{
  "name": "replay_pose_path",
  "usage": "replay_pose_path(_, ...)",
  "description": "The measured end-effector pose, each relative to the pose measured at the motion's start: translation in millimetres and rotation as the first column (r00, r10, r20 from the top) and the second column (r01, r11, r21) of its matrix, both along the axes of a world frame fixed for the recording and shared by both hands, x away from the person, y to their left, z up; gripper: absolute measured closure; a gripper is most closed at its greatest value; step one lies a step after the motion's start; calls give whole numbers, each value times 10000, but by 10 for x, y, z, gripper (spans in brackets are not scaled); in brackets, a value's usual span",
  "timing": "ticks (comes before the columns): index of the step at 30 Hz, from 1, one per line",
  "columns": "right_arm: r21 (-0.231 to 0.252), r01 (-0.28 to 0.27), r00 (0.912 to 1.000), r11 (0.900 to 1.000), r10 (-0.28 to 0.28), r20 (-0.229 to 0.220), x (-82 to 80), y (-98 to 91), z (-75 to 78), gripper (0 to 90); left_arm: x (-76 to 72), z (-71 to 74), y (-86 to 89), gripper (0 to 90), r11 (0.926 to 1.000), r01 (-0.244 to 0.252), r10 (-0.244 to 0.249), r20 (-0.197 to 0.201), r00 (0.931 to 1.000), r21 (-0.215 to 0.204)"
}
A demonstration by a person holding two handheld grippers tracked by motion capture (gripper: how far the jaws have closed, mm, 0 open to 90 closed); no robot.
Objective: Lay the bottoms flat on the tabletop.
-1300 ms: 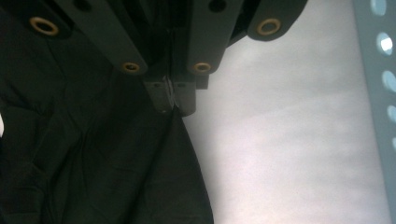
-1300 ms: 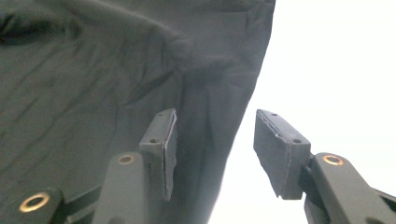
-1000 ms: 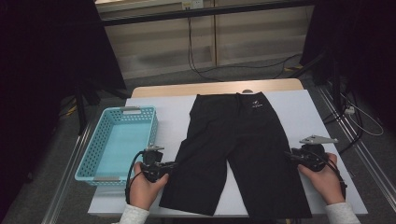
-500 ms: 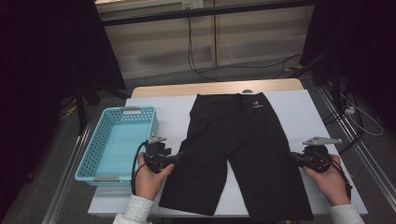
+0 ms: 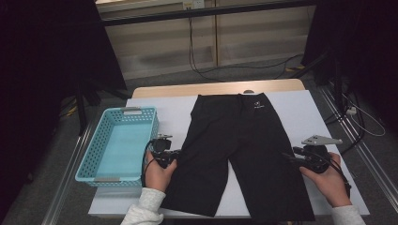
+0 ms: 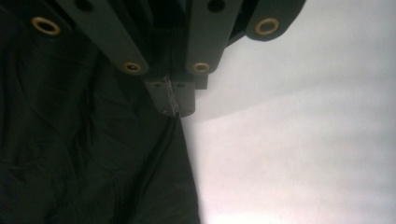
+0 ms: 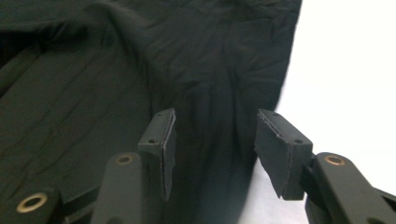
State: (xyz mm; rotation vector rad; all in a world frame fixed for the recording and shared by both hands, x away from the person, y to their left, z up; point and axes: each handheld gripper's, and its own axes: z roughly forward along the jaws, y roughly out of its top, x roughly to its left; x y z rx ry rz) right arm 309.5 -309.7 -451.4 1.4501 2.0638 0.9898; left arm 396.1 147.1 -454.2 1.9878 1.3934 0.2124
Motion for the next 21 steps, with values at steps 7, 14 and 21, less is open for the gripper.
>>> replay_pose_path(7, 22, -225, 9996, 9997, 224, 185, 7, 63, 23, 436, -54, 43, 81, 708, 9996, -19, 10, 291, 9996, 281)
replay_pose_path(14, 98, -546, 9983, 9985, 544, 217, 12, 140, 33, 415, -108, 65, 35, 445, 9996, 248, -254, 479, 9985, 146)
replay_pose_path(21, 190, -696, 9970, 9974, 689, 358, -7, 181, 74, 400, -268, 104, 52, 320, 9948, 992, -1006, 648, 9928, 239)
